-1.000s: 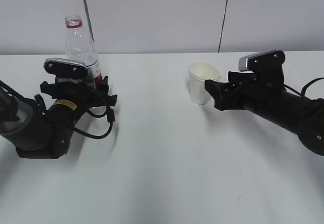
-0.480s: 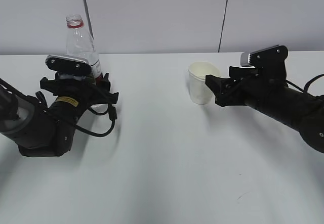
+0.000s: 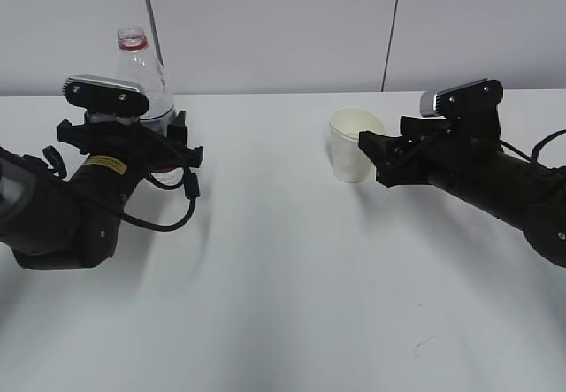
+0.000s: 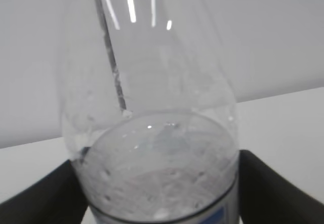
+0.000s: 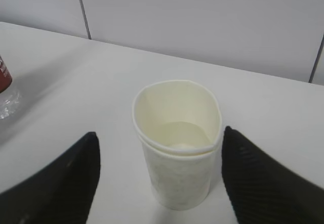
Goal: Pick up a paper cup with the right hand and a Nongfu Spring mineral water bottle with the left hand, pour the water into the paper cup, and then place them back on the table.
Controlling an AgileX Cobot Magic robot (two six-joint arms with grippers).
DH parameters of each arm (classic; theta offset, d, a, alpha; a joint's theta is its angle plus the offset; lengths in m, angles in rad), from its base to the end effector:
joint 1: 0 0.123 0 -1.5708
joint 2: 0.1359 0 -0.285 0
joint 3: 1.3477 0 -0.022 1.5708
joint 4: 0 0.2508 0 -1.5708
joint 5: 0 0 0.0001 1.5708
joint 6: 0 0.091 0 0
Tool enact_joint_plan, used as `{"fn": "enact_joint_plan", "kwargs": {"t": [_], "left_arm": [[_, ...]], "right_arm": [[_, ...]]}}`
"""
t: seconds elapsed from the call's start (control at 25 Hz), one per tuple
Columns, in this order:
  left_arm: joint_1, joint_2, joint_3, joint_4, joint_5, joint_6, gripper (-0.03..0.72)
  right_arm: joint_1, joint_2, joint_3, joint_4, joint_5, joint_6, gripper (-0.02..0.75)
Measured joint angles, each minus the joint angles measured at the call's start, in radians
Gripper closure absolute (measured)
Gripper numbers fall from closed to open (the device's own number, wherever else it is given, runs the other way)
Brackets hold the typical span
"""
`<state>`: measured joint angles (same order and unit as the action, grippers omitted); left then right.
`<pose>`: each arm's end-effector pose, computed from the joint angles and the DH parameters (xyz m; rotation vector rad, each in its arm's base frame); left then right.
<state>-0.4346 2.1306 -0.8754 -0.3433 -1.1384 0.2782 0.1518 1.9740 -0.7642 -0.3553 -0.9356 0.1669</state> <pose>0.3634 -0.1380 0.1150 0.2176 1.6065 0.0170 0.3521 0.0796 0.1321 -0.3822 1.7505 0.3268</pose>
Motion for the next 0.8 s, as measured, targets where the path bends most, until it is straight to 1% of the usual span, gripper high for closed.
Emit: {"fn": "enact_joint_plan", "kwargs": {"t": [0.16, 0.56, 0.8], "left_arm": [[-0.011, -0.006, 0.0, 0.0, 0.006, 0.004, 0.175], [-0.012, -0.074, 0.005, -0.033, 0.009, 0.009, 0.175], [-0.019, -0.116, 0.005, -0.05, 0.019, 0.056, 0.174]], "right_arm": [[0.0, 0.0, 0.0, 0.0, 0.0, 0.0, 0.179], [0.0, 0.0, 0.0, 0.0, 0.0, 0.0, 0.178], [0.0, 0.0, 0.0, 0.0, 0.0, 0.0, 0.178]]}}
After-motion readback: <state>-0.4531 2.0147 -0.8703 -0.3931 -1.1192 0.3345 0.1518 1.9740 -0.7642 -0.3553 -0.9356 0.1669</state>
